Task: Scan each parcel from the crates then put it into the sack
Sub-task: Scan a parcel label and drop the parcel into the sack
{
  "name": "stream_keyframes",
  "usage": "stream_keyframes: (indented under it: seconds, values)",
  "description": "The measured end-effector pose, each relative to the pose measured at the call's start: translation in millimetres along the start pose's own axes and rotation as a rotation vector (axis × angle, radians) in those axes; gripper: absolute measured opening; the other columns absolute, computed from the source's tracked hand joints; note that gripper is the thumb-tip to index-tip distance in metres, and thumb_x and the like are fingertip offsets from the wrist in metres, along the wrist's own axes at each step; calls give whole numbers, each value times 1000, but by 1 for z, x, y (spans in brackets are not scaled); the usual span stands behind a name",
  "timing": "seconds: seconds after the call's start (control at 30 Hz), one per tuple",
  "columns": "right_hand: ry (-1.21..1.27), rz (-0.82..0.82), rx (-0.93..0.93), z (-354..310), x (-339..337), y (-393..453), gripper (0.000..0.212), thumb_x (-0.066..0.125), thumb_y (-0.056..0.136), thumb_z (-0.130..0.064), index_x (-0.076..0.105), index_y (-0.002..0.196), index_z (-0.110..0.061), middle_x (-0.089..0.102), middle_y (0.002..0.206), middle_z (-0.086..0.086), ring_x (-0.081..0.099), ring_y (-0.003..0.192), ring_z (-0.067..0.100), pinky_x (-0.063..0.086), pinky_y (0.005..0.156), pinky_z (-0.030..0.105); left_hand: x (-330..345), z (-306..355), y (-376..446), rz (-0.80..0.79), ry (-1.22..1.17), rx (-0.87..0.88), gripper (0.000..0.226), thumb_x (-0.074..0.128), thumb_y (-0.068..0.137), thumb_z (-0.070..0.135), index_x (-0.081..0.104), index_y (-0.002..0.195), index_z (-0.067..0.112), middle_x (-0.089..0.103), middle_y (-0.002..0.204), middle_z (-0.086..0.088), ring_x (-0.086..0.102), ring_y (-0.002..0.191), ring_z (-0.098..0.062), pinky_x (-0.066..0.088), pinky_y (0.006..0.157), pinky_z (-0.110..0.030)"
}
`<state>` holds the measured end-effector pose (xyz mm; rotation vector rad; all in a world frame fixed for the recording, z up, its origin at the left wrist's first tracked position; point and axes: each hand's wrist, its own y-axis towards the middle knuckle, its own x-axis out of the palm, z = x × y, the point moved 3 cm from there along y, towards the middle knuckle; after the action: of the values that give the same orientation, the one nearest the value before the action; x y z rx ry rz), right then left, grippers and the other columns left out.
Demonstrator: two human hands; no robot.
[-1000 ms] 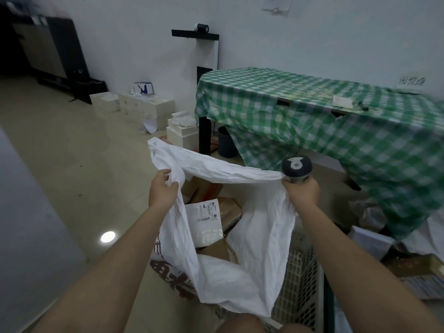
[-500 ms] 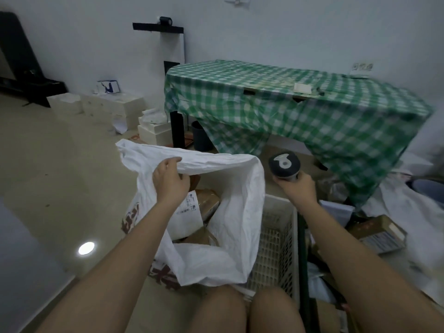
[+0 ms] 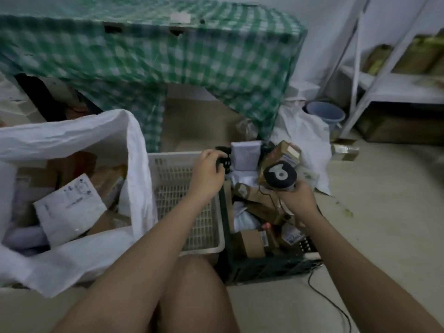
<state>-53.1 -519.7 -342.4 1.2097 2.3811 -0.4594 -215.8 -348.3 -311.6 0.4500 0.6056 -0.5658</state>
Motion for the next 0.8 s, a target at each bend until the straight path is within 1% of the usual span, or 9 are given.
stream_keyframes:
  seconds: [0.07, 0.17, 0.23, 0.3, 0.37, 0.43, 0.63, 0.7, 0.8]
  values:
    - [48, 38, 48, 25, -8, 6, 26, 71, 83, -9, 62, 98, 11, 68, 92, 24, 63, 91, 37, 53, 77, 44, 42, -1, 6, -101, 12, -16, 29, 50, 97, 12, 56, 125, 15, 45, 130, -1, 48, 114, -14, 29, 82, -11]
    - [137, 84, 128, 60, -6, 20, 29, 70, 83, -4, 59, 99, 17, 63, 95, 35, 59, 95, 46, 52, 78, 54, 100, -16, 15, -241, 36, -46, 29, 55, 94, 15, 57, 123, 15, 51, 126, -6, 52, 112, -21, 35, 84, -19]
    - [186, 116, 179, 75, 1, 33, 12, 71, 82, -7, 64, 91, -4, 67, 91, 20, 63, 88, 32, 54, 72, 41, 132, -29, 22, -304, 55, -46, 27, 58, 92, 14, 59, 119, 13, 54, 117, -8, 53, 109, -22, 36, 82, -20]
    - [234, 130, 209, 89, 10, 51, 18, 74, 81, -14, 62, 92, -20, 67, 91, 5, 62, 86, 19, 47, 66, 27, 161, -44, 33, -361, 77, -49, 26, 62, 88, 12, 61, 115, 10, 56, 109, -8, 54, 105, -25, 43, 82, -26]
    - [242, 141, 227, 101, 21, 72, 24, 76, 80, -22, 64, 101, -18, 68, 93, 2, 62, 88, 17, 45, 68, 25, 187, -61, 46, -410, 126, -44, 35, 67, 84, 11, 59, 118, 9, 56, 115, -13, 52, 110, -30, 47, 88, -39]
    - [261, 141, 235, 107, 31, 92, 17, 75, 80, -22, 64, 92, -22, 68, 87, -2, 62, 85, 14, 47, 69, 26, 212, -82, 60, -465, 210, -47, 50, 70, 81, 15, 52, 127, 11, 52, 128, -13, 46, 119, -33, 46, 93, -44]
    - [319, 140, 271, 122, 61, 145, 18, 73, 78, -11, 60, 72, -22, 65, 72, -4, 60, 71, 15, 48, 65, 28, 276, -129, 89, -585, 471, 114, 94, 75, 78, 23, 18, 152, 17, 23, 153, -11, 22, 139, -30, 29, 109, -40]
    - [323, 139, 289, 131, 71, 155, 17, 74, 77, -11, 60, 72, -19, 64, 71, -2, 60, 72, 16, 48, 70, 32, 293, -136, 96, -570, 592, 209, 90, 73, 80, 24, 20, 151, 16, 22, 154, -12, 20, 141, -29, 21, 114, -39]
    - [350, 126, 284, 142, 80, 159, 17, 73, 77, -8, 60, 76, -20, 64, 71, -1, 59, 71, 14, 48, 70, 30, 308, -140, 100, -534, 650, 316, 66, 68, 82, 21, 38, 141, 12, 38, 147, -11, 31, 137, -29, 18, 114, -39]
